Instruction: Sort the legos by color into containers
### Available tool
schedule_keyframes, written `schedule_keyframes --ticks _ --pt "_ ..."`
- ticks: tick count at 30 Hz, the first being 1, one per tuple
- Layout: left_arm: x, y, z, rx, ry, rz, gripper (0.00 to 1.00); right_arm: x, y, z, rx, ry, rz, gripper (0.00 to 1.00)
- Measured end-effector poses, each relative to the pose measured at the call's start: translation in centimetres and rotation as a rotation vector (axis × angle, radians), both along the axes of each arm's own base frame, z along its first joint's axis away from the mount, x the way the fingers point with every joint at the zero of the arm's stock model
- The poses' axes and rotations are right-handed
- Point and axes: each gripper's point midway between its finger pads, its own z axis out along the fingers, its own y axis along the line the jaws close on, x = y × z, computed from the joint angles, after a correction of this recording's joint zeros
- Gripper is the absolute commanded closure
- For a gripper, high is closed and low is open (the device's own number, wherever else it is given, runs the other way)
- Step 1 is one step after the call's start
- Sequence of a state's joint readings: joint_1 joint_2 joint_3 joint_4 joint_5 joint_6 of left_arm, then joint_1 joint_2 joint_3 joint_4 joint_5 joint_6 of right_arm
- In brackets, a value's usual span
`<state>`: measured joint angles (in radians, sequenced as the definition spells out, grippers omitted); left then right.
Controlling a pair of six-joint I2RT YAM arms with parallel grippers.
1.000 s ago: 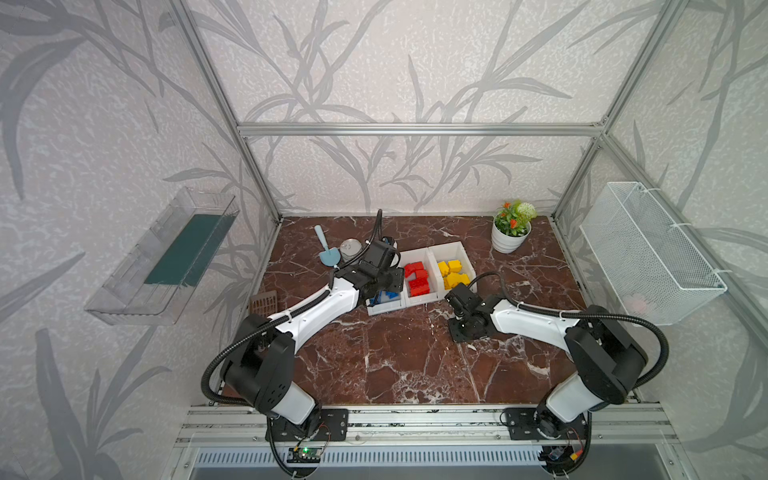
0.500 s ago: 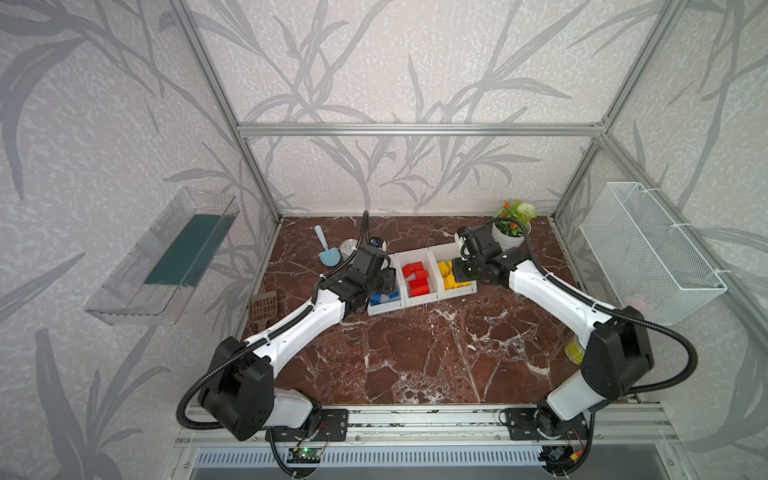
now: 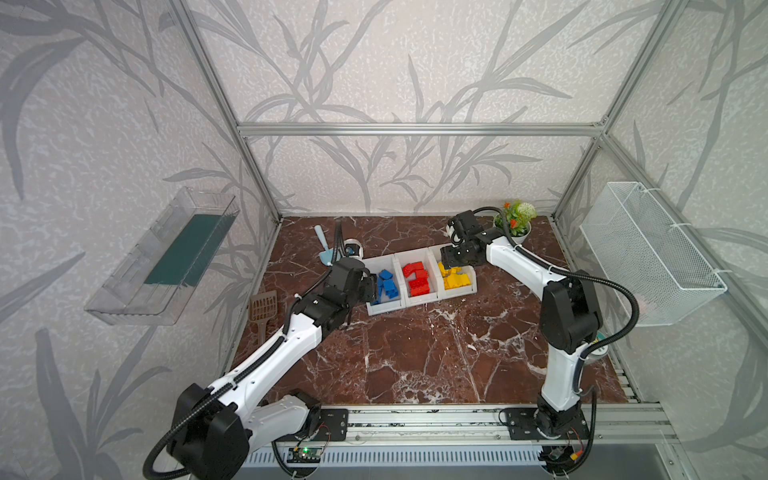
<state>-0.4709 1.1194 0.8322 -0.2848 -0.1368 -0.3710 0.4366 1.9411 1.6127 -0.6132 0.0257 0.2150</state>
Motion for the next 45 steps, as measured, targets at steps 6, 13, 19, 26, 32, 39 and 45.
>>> schedule_keyframes --ticks 6,13,19,26,32,39,45 --pt "-0.1 2.1 -0.1 0.05 -0.023 0.065 0.31 -1.3 -1.7 3.8 0.009 -0.105 -0.017 0.24" --pt "-0.2 9.4 3.2 0.179 -0.184 0.292 0.16 -6.3 -7.1 8.7 0.005 -0.413 -0.051 0.17" --pt "-1.8 14.0 -1.5 0.294 -0.268 0.436 0.01 -8.6 -14.9 8.2 -0.045 -0.639 -0.222 0.01" --pt "-2.6 18.8 -8.8 0.4 -0.195 0.598 0.01 -9.7 -16.7 -0.6 -0.156 -0.554 -0.218 0.01" --pt "3.4 19.0 -9.6 0.42 -0.187 0.574 0.01 -8.3 -18.3 -6.4 -0.227 -0.505 -0.242 0.01" --pt "5.9 19.3 -9.9 0.301 -0.247 0.479 0.01 -6.6 -19.7 -6.1 -0.176 -0.6 -0.285 0.01" --pt "5.8 18.8 -10.6 0.257 -0.26 0.433 0.01 -6.0 -19.3 -4.8 -0.141 -0.662 -0.28 0.01"
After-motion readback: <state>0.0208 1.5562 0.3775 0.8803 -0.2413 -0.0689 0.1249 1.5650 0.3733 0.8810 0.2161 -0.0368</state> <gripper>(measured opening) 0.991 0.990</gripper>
